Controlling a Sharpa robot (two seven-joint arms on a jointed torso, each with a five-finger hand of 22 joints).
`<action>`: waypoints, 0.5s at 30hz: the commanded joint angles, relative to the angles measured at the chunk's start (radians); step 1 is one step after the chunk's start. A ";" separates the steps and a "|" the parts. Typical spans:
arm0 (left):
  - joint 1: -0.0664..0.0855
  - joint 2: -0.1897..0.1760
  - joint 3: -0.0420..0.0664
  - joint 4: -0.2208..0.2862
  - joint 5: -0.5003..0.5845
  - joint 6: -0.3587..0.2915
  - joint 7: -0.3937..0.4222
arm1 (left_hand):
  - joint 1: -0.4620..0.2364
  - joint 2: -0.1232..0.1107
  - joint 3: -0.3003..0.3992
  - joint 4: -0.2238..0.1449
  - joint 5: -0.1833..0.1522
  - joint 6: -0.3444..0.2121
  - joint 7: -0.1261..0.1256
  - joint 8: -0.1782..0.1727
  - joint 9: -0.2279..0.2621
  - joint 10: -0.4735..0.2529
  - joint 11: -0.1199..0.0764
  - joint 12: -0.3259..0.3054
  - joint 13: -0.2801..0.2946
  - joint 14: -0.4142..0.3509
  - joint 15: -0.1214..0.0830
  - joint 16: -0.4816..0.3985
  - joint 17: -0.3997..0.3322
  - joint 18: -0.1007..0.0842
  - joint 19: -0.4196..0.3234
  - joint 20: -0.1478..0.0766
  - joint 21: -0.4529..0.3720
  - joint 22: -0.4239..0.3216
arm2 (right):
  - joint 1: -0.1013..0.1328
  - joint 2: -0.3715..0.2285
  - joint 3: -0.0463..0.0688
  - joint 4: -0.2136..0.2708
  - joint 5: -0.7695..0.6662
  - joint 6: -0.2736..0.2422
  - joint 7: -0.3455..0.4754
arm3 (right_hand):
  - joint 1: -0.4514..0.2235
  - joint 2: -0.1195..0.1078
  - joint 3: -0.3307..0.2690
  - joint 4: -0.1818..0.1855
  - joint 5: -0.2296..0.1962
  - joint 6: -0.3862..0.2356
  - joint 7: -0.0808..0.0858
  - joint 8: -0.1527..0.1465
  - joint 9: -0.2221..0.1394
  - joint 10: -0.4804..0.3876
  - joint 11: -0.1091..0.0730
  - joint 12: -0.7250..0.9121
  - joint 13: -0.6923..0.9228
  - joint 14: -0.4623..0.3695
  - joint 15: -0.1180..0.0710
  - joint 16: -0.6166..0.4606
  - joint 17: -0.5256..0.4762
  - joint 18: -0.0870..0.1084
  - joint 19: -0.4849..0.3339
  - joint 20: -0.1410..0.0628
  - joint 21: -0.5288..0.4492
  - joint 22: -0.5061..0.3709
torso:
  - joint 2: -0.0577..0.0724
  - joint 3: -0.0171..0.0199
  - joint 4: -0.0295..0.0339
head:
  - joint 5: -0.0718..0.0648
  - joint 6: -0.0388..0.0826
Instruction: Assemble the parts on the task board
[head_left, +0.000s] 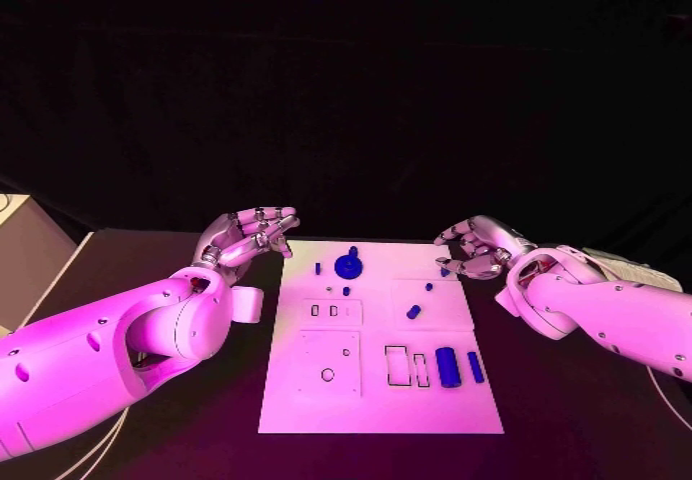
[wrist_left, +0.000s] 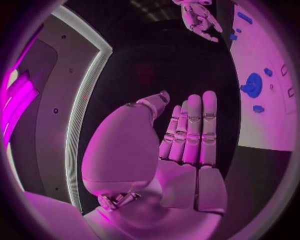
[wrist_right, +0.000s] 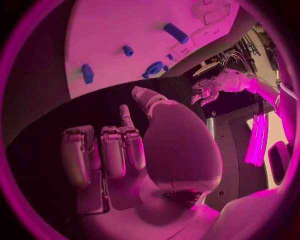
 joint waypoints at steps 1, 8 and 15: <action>-0.001 0.004 0.001 0.000 -0.003 0.021 0.008 | -0.008 -0.001 0.002 -0.005 0.002 -0.009 -0.001 0.000 0.000 -0.006 -0.002 0.006 0.001 -0.004 0.001 0.005 -0.001 0.015 -0.009 -0.001 0.006 0.001 | -0.001 -0.017 0.000 -0.025 0.045 0.110 0.092 | 0.019 -0.003 0.003 -0.017 0.008 0.008 0.000 -0.007 -0.001 0.104 0.008 0.002 0.263 0.089 0.003 0.004 0.185 -0.007 0.088 0.002 0.002 0.238 | -0.003 0.0056 -0.0038 | -0.004 -0.003; -0.005 0.007 0.001 -0.004 -0.003 0.024 0.008 | -0.009 -0.001 0.002 -0.006 0.002 -0.009 -0.001 0.001 0.001 -0.006 -0.002 0.006 0.001 -0.004 0.001 0.005 -0.001 0.015 -0.010 0.000 0.007 0.001 | -0.011 -0.024 0.000 -0.082 -0.026 0.145 0.086 | 0.031 -0.013 0.007 -0.032 0.005 0.007 0.001 -0.012 -0.003 0.104 0.009 0.002 0.263 0.090 0.004 0.005 0.187 -0.007 0.089 0.002 0.004 0.239 | -0.001 0.0056 -0.0039 | -0.008 -0.007; -0.006 0.009 0.001 -0.007 -0.003 0.026 0.007 | -0.009 -0.001 0.002 -0.006 0.002 -0.009 -0.001 0.001 0.001 -0.006 -0.002 0.006 0.001 -0.004 0.001 0.005 -0.001 0.015 -0.010 0.000 0.007 0.001 | -0.019 -0.002 0.000 -0.129 -0.048 0.138 0.065 | 0.028 -0.016 0.006 -0.033 0.001 0.002 0.002 -0.015 -0.004 0.104 0.010 0.002 0.263 0.090 0.005 0.005 0.187 -0.007 0.088 0.003 0.003 0.239 | -0.001 0.0013 0.0009 | -0.010 -0.012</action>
